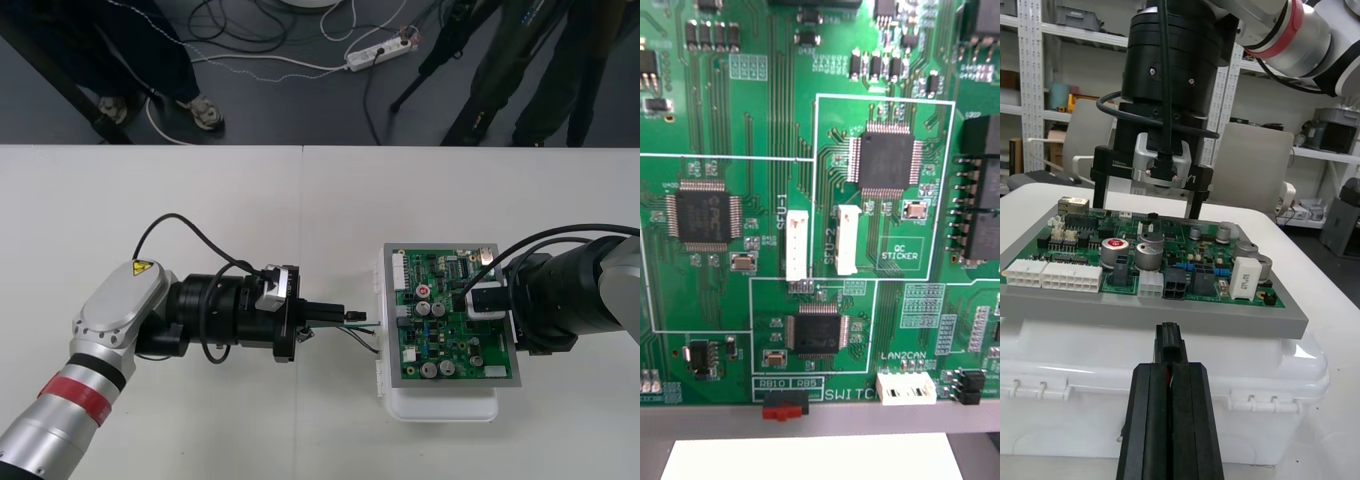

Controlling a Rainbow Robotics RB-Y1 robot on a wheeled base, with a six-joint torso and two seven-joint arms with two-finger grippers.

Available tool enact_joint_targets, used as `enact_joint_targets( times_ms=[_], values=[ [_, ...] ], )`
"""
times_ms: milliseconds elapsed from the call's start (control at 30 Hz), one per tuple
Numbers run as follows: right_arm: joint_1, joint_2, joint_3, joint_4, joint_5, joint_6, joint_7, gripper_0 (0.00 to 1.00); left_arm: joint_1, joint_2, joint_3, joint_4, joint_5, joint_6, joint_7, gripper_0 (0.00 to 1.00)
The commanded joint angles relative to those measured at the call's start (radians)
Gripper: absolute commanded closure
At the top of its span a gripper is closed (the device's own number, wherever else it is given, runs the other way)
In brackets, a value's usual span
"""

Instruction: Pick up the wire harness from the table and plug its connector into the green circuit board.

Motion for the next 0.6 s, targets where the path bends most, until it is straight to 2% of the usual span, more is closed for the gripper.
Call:
enact_joint_targets(
  times_ms=[33, 600],
  values=[
    [0.004, 0.009, 0.011, -0.044, 0.004, -0.005, -0.047, 0.00, -0.043, -0.031, -0.029, -0.009, -0.005, 0.033, -0.067, 1.00],
    [0.030, 0.013, 0.011, -0.044, 0.019, -0.005, -0.090, 0.00, -0.048, -0.049, -0.059, -0.009, -0.005, 0.075, -0.082, 1.00]
  ],
)
